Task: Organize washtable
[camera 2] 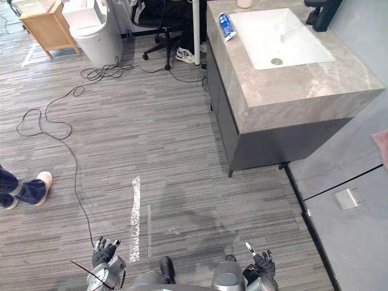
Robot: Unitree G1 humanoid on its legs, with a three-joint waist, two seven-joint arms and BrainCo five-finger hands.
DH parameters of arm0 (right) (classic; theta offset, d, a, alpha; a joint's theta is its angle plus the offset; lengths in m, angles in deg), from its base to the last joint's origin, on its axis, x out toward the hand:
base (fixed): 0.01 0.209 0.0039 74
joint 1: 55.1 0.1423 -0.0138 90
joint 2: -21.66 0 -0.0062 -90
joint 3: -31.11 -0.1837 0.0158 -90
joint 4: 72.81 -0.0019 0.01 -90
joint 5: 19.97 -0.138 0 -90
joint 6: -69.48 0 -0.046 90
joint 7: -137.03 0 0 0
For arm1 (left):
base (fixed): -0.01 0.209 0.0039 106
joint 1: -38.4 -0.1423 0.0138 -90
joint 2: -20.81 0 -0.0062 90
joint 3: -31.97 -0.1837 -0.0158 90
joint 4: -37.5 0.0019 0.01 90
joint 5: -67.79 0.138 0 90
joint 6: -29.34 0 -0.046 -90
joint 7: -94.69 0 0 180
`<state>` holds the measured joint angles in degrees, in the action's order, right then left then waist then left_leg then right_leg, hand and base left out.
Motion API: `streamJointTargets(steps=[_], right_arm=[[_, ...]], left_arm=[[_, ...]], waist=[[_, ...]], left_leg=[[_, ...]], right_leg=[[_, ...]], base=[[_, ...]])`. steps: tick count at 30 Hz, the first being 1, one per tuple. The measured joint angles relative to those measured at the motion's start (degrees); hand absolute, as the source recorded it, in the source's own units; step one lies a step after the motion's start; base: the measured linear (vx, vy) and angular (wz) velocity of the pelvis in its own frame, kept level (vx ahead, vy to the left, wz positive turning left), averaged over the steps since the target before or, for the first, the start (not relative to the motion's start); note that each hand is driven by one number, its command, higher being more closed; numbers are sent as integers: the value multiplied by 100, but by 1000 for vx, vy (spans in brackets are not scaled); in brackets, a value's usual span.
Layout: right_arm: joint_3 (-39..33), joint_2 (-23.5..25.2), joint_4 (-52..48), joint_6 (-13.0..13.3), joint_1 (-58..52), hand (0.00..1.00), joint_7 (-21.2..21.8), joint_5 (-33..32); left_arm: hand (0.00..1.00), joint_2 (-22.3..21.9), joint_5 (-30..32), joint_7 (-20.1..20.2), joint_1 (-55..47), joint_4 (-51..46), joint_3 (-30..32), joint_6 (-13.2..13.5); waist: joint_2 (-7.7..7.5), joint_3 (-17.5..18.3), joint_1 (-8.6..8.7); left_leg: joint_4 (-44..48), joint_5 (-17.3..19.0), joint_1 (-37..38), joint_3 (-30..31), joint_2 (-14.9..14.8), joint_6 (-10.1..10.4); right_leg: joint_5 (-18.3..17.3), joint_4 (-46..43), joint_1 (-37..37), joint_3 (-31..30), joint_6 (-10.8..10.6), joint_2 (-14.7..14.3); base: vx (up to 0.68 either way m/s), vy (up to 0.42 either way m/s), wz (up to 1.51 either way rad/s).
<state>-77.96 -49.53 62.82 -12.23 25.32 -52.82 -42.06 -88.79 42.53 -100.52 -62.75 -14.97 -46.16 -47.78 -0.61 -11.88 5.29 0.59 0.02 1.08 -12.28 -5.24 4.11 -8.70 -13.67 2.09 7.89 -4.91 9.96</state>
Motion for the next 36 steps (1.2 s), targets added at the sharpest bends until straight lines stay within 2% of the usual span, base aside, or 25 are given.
streamJointTargets(steps=[2,4,7,9,13,14,15,16,17,18,19,21,22,24,25,27,28,29,30,31,32,33,34,35,36], right_arm=[[102,-7,23,2,-55,0,14,19],[251,29,26,1,-202,0,141,18],[447,71,28,0,-186,0,199,16],[454,100,36,-4,-134,0,238,21],[414,105,32,-2,40,0,229,36],[413,44,24,-6,40,0,232,77],[435,29,2,-9,-50,0,238,122],[444,46,-2,-9,-101,0,236,144],[417,95,-46,9,-231,0,239,134],[423,78,-55,21,-241,0,239,138],[430,97,-41,26,-239,0,244,136],[420,97,20,51,-211,0,261,-12],[390,95,27,55,-188,0,266,-141],[310,91,78,53,-139,0,268,-505],[264,102,116,56,-150,0,257,-652],[158,111,245,42,-164,0,250,-725],[97,107,314,30,-245,0,246,-773],[-27,38,316,37,-245,0,252,-775],[-180,-26,347,44,-143,0,239,-761],[-307,-62,339,28,-80,0,239,-763],[-309,-75,322,30,-83,0,239,-762],[-277,-80,297,26,-84,0,234,-758],[-240,-69,273,27,-84,0,228,-760],[-206,-39,236,44,-53,0,222,-777],[-155,-39,250,48,29,0,220,-786]], left_arm=[[0,14,-4,-3,-6,2,7,5],[0,47,-6,8,-15,6,5,10],[0,66,-7,11,-25,13,7,15],[0,68,-7,15,-59,20,12,15],[0,99,-7,11,-125,13,47,28],[0,102,-8,5,-124,45,129,32],[0,117,-10,-3,-147,145,170,27],[0,135,-20,-7,-175,155,174,25],[0,139,-105,-4,-204,193,145,27],[0,233,-128,4,-209,384,173,21],[0,288,-128,10,-205,500,176,6],[0,339,-129,21,-82,987,179,-97],[0,314,-129,27,-53,1064,180,-122],[0,314,-131,71,41,1241,227,-136],[0,306,-128,126,86,1286,223,-139],[0,285,-109,171,105,1340,205,-136],[0,235,-103,227,105,1407,208,-149],[0,172,-105,261,106,1436,227,-174],[0,71,-90,270,111,1458,216,-183],[0,-3,-83,273,118,1501,229,-203],[0,-52,-78,268,116,1538,233,-246],[0,-50,-35,271,88,1642,297,-311],[0,-42,2,266,62,1649,348,-338],[0,-20,23,265,65,1594,448,-343],[0,-1,24,273,74,1476,527,-328]], waist=[[-54,-7,-22],[-142,33,-161],[-229,12,-191],[-317,46,-298],[-473,36,-316],[-357,-1,-327],[-315,-21,-299],[-264,-26,-301],[-184,-62,-271],[-206,-59,-292],[-236,-57,-294],[-280,-76,-255],[-269,-83,-232],[-246,-100,-128],[-236,-107,-27],[-237,-105,38],[-120,-88,46],[51,14,81],[317,59,17],[421,46,64],[454,34,73],[447,42,91],[455,51,85],[520,73,48],[504,56,21]], left_leg=[[-20,-37,-33,110,50,-12],[-13,-56,-33,259,137,-32],[-7,-72,-41,348,251,-61],[153,31,-126,368,365,-166],[1596,963,-758,385,547,-375],[2054,1420,-833,453,507,-463],[2276,1671,-732,547,492,-548],[2271,1734,-603,622,458,-582],[2233,1859,-325,729,374,-666],[2131,1950,-144,767,255,-690],[2040,1975,-35,775,229,-697],[1667,2027,369,778,224,-785],[1572,2027,467,778,227,-770],[1178,2045,878,861,257,-771],[834,2042,1240,1016,309,-739],[698,2165,1640,1147,409,-494],[729,2286,1911,1271,381,-277],[765,2280,1982,1338,218,-204],[916,2068,1969,1363,60,179],[1296,1577,1885,1387,43,577],[1619,1264,1818,1379,62,612],[2546,430,1578,1351,141,746],[3109,-83,1366,1370,138,964],[4489,-24,829,1254,-23,1124],[5561,75,305,908,-267,1089]], right_leg=[[-35,-1,-27,91,-55,47],[-101,-12,-122,222,-143,143],[-185,-17,-178,315,-217,264],[-304,-17,-178,312,-319,390],[-443,-169,-297,339,-741,701],[-424,-805,-209,213,-698,751],[-198,-1883,152,7,-353,748],[68,-2512,387,-105,-105,747],[185,-3422,879,-363,-162,607],[-259,-3631,1197,-393,-119,300],[-365,-3572,1357,-351,-95,155],[-462,-2729,1971,-50,38,-290],[-421,-2384,2105,49,79,-393],[75,-908,2236,426,189,-709],[445,-90,2267,680,274,-826],[715,294,2317,999,565,-899],[1360,213,2296,1035,1215,-907],[1707,-127,2343,1189,1392,-870],[1396,-773,2517,1308,1466,-868],[1023,-1220,2495,1464,1457,-772],[882,-1398,2420,1558,1517,-739],[564,-1358,2026,1573,1505,-789],[428,-1161,1763,1464,1421,-841],[293,-817,1355,1245,1359,-1064],[266,-539,941,1046,1398,-1244]], base=[[-30,-5,29],[-21,10,34],[-21,45,30],[-2,80,18],[101,185,21],[183,273,19],[180,278,19],[229,253,33],[308,181,23],[318,157,18],[335,139,1],[409,100,5],[489,76,16],[563,51,37],[784,8,80],[761,-39,83],[593,-60,60],[770,-77,46],[776,-109,28],[772,-127,13],[896,-237,2],[750,-200,-22],[858,-190,-53],[636,-66,-82],[599,-44,-84]])
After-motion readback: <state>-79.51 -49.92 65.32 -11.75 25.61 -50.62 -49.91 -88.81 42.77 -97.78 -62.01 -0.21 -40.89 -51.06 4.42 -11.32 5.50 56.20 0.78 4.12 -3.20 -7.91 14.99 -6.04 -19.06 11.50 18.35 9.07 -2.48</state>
